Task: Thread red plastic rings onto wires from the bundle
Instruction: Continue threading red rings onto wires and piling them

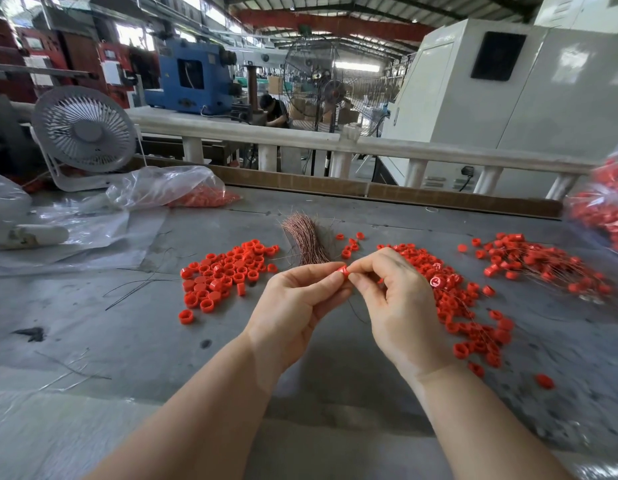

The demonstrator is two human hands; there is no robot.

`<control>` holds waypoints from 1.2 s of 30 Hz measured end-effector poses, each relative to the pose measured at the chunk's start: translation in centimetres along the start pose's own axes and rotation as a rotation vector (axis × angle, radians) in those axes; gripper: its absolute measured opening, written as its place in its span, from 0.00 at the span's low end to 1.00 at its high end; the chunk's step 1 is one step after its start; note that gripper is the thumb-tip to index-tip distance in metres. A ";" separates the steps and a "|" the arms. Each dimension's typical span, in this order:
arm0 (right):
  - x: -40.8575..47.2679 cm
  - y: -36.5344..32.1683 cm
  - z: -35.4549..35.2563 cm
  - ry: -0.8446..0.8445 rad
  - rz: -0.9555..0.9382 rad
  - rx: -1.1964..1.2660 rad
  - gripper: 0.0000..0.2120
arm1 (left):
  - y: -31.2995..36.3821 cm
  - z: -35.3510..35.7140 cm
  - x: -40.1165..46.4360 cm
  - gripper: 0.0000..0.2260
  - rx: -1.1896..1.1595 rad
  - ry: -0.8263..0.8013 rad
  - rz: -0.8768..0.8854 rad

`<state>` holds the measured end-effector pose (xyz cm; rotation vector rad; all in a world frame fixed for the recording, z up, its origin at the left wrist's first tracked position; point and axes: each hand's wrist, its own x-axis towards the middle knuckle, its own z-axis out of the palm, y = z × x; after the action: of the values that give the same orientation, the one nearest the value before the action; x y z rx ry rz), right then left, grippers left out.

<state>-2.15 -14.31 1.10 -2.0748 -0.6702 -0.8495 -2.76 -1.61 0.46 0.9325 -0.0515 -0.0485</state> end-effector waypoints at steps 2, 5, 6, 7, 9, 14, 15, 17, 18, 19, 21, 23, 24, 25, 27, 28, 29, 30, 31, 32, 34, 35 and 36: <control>0.0 0.1 0.0 -0.003 -0.003 0.008 0.03 | 0.0 0.0 -0.1 0.07 0.003 0.003 0.013; 0.0 0.1 0.0 0.004 -0.016 0.016 0.03 | 0.1 0.1 -0.1 0.07 0.025 0.014 0.046; 0.0 0.1 0.0 0.006 -0.021 0.017 0.03 | 0.1 0.1 -0.2 0.08 0.040 0.018 0.062; 0.0 0.1 0.0 0.008 -0.027 0.018 0.03 | 0.1 0.1 -0.2 0.09 0.061 0.019 0.080; 0.1 0.1 0.0 0.012 -0.037 0.018 0.03 | 0.1 0.1 -0.2 0.12 0.114 0.011 0.122; 0.1 0.1 -0.1 0.016 -0.060 0.018 0.04 | 0.1 0.1 -0.2 0.12 0.207 0.001 0.204; 0.1 0.1 -0.1 0.015 -0.061 0.018 0.04 | 0.1 0.1 -0.2 0.12 0.219 0.001 0.216; 0.1 0.1 -0.2 0.012 -0.065 0.014 0.04 | 0.1 0.0 -0.2 0.11 0.236 0.000 0.234; 0.1 0.1 -0.2 0.011 -0.068 0.011 0.04 | 0.1 0.0 -0.2 0.10 0.244 -0.001 0.241; 0.1 0.1 -0.2 0.010 -0.072 0.007 0.04 | 0.1 0.0 -0.2 0.10 0.253 -0.002 0.246; 0.1 0.0 -0.3 0.009 -0.075 0.000 0.04 | 0.1 0.1 -0.3 0.10 0.267 -0.003 0.247; 0.1 0.1 -0.2 0.012 -0.071 0.001 0.04 | 0.0 0.1 -0.3 0.12 0.262 0.001 0.229; 0.1 0.1 -0.2 0.013 -0.067 0.002 0.04 | 0.0 0.1 -0.3 0.12 0.242 0.004 0.212; 0.1 0.1 -0.2 0.015 -0.063 0.001 0.04 | 0.0 0.1 -0.2 0.12 0.214 0.006 0.192; 0.0 0.1 -0.2 0.014 -0.056 -0.002 0.04 | 0.0 0.2 -0.2 0.12 0.166 0.001 0.160; 0.0 0.1 -0.2 0.014 -0.055 -0.007 0.04 | 0.0 0.2 -0.2 0.12 0.160 -0.004 0.152; 0.0 0.0 -0.1 0.013 -0.055 -0.012 0.04 | 0.0 0.2 -0.2 0.12 0.163 -0.009 0.148; 0.0 0.0 -0.1 0.014 -0.057 -0.018 0.04 | 0.0 0.1 -0.2 0.12 0.174 -0.009 0.148; 0.0 0.0 -0.1 0.014 -0.059 -0.025 0.04 | 0.0 0.1 -0.2 0.12 0.189 -0.007 0.150; 0.0 -0.1 -0.1 0.014 -0.060 -0.032 0.04 | 0.0 0.1 -0.3 0.12 0.203 -0.003 0.152; 0.0 -0.1 -0.1 0.010 -0.057 -0.043 0.04 | -0.1 0.1 -0.3 0.13 0.216 0.004 0.154; 0.1 -0.1 -0.2 0.008 -0.054 -0.048 0.04 | -0.1 0.1 -0.3 0.13 0.215 0.006 0.153; 0.1 -0.1 -0.2 0.006 -0.053 -0.057 0.04 | -0.1 0.1 -0.4 0.12 0.213 0.007 0.151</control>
<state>-2.25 -14.36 1.30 -2.1123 -0.7087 -0.9138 -3.13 -1.72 0.45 1.1393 -0.1222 0.1023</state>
